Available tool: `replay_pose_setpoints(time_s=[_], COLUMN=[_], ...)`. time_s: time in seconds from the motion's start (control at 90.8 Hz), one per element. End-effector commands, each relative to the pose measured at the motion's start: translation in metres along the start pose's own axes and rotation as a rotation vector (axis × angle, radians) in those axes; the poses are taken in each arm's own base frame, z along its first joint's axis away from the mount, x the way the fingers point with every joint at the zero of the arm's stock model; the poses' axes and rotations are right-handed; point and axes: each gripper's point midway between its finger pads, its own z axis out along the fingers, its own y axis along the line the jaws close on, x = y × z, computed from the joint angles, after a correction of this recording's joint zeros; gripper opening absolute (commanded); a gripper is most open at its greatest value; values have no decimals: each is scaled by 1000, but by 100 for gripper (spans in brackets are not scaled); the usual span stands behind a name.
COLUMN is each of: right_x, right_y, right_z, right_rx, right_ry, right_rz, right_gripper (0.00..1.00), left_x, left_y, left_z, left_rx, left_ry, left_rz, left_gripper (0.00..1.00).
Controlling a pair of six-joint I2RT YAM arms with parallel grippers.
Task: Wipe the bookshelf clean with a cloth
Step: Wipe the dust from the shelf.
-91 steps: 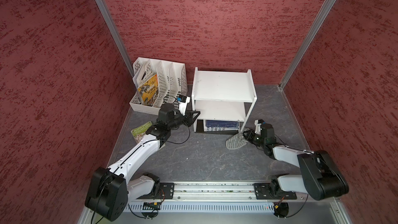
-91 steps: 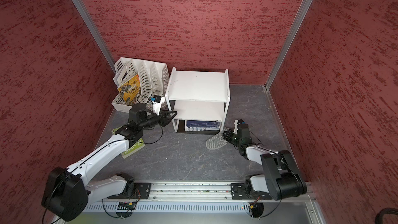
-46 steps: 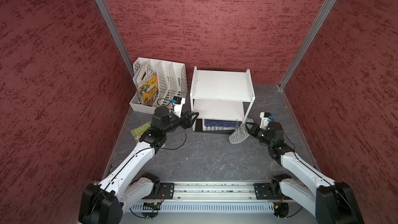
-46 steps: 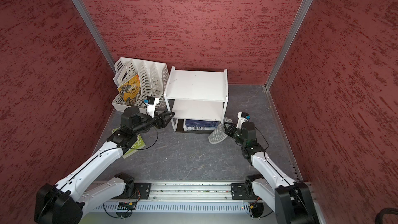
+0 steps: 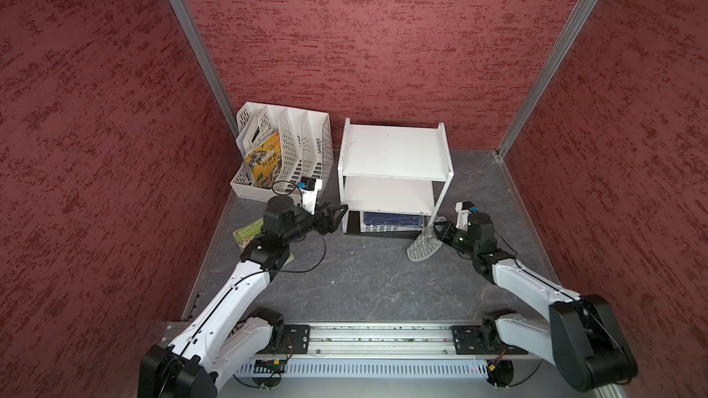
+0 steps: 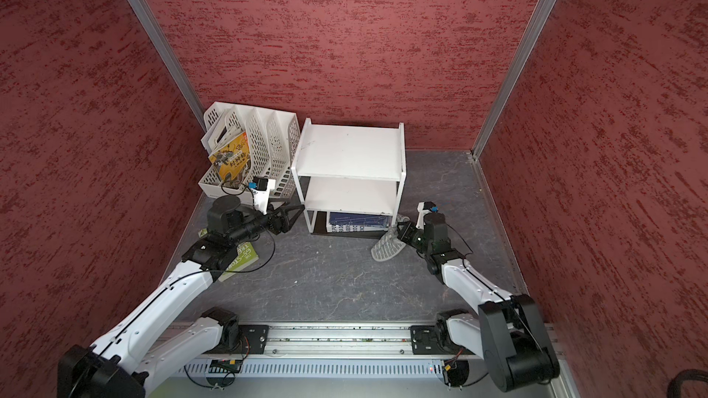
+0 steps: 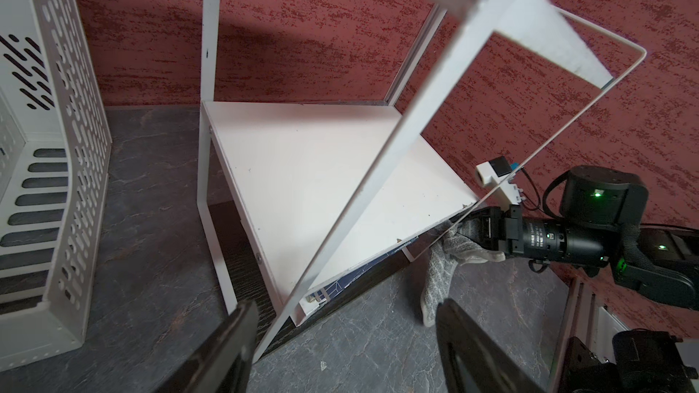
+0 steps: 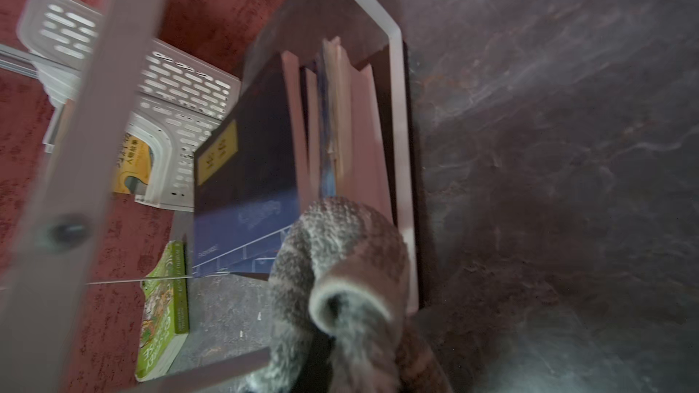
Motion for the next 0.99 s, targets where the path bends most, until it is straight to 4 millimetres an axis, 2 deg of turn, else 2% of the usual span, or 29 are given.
replay_pose_setpoints(time_s=[0.0,0.066,0.143,0.253,0.364,0.408,0.551,0.683,0.749,0.848,0.981], right_x=[6,11,13,1,-26,-34,-83,-126,-146,-174,-201], right_y=[-2,-15,-19,-12,-8,-11,-16,-7,-7,-1,3], right_z=[14,20,24,20,-1,-15,-58,-77,-79,-68,-36], right_rx=[-25,6,18,26,107,156,302,413,465,399,224], right_ry=[12,20,21,3,-67,-90,-218,-277,-306,-341,-324], right_rz=[-11,-3,-3,-33,-98,-112,-157,-226,-247,-222,-168], right_gripper=[0,0,0,0,0,0,0,0,0,0,0], left_x=[6,7,7,3,-3,-6,-11,-9,-7,-6,-6], left_y=[0,1,0,-3,-3,-3,-4,-2,-1,-2,-4], left_z=[-3,-5,-6,-5,-2,0,6,12,13,13,12], left_rx=[18,17,29,53,55,56,71,82,84,88,100], left_ry=[8,4,-10,-17,-18,-18,-11,2,9,12,11], left_rz=[23,26,31,37,38,37,37,30,27,28,28], left_gripper=[77,78,79,79,79,79,79,79,78,78,76])
